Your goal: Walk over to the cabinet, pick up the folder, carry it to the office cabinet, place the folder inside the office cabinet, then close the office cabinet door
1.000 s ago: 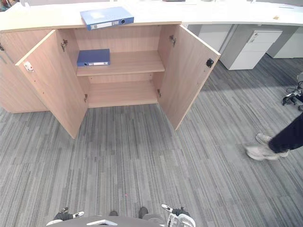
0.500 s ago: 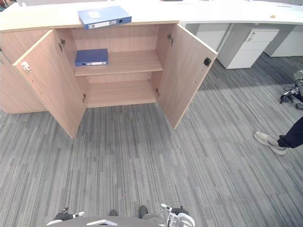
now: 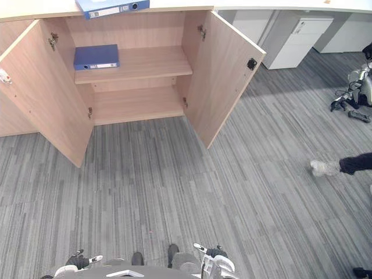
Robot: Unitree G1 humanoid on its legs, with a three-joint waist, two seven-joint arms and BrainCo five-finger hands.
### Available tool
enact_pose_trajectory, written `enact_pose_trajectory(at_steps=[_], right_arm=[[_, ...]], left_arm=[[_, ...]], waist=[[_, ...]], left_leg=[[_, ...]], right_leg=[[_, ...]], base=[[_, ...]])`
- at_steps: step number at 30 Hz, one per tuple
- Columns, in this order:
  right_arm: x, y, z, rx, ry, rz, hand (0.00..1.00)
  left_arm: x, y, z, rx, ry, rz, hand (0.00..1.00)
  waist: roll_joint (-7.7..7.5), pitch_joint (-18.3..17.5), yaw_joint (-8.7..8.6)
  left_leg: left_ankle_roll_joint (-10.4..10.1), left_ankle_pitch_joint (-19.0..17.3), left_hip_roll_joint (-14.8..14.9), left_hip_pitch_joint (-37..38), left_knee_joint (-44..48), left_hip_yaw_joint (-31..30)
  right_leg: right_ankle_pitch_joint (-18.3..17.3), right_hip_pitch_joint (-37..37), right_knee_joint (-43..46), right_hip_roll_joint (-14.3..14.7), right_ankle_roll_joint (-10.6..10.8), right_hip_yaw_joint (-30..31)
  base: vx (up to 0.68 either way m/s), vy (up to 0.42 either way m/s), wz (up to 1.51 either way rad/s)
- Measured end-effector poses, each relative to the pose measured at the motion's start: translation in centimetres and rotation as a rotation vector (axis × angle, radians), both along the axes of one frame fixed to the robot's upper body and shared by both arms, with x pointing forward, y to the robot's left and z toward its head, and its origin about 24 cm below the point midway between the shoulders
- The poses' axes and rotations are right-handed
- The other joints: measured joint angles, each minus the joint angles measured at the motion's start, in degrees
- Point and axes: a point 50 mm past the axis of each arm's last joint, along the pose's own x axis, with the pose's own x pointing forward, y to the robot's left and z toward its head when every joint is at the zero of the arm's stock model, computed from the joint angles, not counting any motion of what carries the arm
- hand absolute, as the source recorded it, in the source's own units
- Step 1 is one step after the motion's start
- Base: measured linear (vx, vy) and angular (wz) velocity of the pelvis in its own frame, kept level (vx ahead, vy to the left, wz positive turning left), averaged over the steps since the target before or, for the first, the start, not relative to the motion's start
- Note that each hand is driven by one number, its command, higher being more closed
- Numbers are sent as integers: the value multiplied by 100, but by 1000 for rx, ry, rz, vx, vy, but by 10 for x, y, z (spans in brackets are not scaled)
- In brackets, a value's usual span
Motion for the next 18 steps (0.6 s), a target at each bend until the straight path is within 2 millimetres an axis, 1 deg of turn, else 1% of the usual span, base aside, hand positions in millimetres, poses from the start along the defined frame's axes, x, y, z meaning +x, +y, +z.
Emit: enact_pose_trajectory(at_steps=[1, 3, 4, 5, 6, 7, 8, 9, 10, 11, 12, 13, 14, 15, 16, 17, 18], right_arm=[[1, 0, 0, 0, -2, 0, 0], [11, 0, 3, -4, -34, 4, 0], [15, 0, 5, -7, -46, 7, 0], [17, 0, 5, -7, -52, 11, 0], [17, 1, 5, -9, -55, 15, 0], [19, 0, 6, -12, -65, 16, 0], [21, 0, 7, -13, -69, 18, 0], [22, 1, 7, -13, -72, 19, 0], [20, 0, 7, -14, -67, 17, 0], [17, -1, 6, -15, -61, 11, 0], [17, -6, 7, -27, -63, 9, 0], [18, -10, 8, -40, -64, 13, 0], [19, -14, 9, -49, -71, 9, 0], [20, -16, 10, -54, -74, 6, 0], [20, -15, 10, -52, -73, 5, 0], [18, -15, 10, -54, -77, 4, 0], [16, -13, 10, -53, -85, 8, 0]], left_arm=[[1, 0, 0, 0, -2, -4, 0], [6, -1, 1, 0, -15, -6, 0], [7, 0, 1, 2, -18, -6, 0], [7, 0, 1, 2, -18, -6, 0], [9, 0, 2, 3, -23, -7, 0], [11, -1, 2, 3, -27, -8, 0], [12, -1, 2, 2, -30, -8, 0], [14, -1, 3, 3, -36, -9, 0], [15, 0, 3, 6, -39, -10, 0], [15, 0, 3, 6, -40, -8, 0], [14, -5, 2, -7, -36, -4, 0], [15, -8, 2, -15, -39, -4, 0], [21, -16, 2, -36, -62, 0, 0], [25, -21, 2, -54, -78, 22, 0], [26, -23, 2, -62, -83, 32, 0], [29, -29, 3, -81, -99, 51, 0], [32, -32, 4, -97, -126, 78, 0]], waist=[[8, 16, 0], [30, 137, -58], [57, 203, -72], [75, 213, -79], [68, 214, -82], [92, 219, -126], [107, 228, -154], [117, 231, -202], [82, 223, -225], [68, 219, -229], [148, 222, -262], [265, 200, -260], [404, 232, -248], [467, 262, -253], [464, 264, -248], [448, 277, -272], [446, 280, -247]], left_leg=[[25, -25, -6, 21, 8, -20], [110, -75, -5, 245, -65, -108], [169, -101, -10, 340, -85, -152], [168, -139, 24, 422, -114, -206], [137, -204, 91, 503, -127, -280], [82, -270, 206, 547, -127, -365], [42, -297, 267, 566, -134, -407], [-71, -365, 365, 607, -154, -502], [-212, -449, 377, 677, -203, -571], [-283, -499, 373, 770, -245, -624], [-432, -598, 515, 934, -290, -678], [-465, -601, 605, 936, -256, -661], [-585, -616, 703, 875, -94, -629], [-654, -632, 800, 753, 334, -546], [-724, -648, 853, 620, 734, -511], [-847, -667, 987, 203, 1924, -498], [-882, -686, 1230, -232, 3328, -394]], right_leg=[[-44, -104, 272, -34, 17, -109], [-82, -617, 1538, -183, 5, -442], [-226, -803, 1955, -250, -45, -569], [-427, -896, 2020, -253, -75, -668], [-572, -1021, 1886, -229, -114, -784], [-593, -1156, 1536, -168, -150, -892], [-538, -1218, 1280, -113, -186, -941], [-267, -1263, 655, -8, -213, -964], [136, -1251, 124, 33, -253, -845], [458, -1239, 30, 9, -313, -796], [692, -1182, 193, 87, -444, -867], [597, -1190, 227, 143, -476, -892], [406, -1182, 290, 232, -566, -955], [279, -1055, 293, 296, -662, -982], [221, -939, 252, 305, -692, -993], [133, -587, 76, 331, -706, -1011], [62, -197, -113, 407, -734, -1021]], base=[[62, 19, 7], [113, 26, 13], [164, 0, 16], [206, -37, 23], [243, -78, 32], [236, -93, 35], [276, -116, 41], [314, -141, 45], [337, -156, 45], [405, -202, 42], [360, -183, 28], [452, -230, 23], [420, -220, 8], [502, -257, 6], [412, -208, 15], [401, -202, 22], [307, -151, 15]])
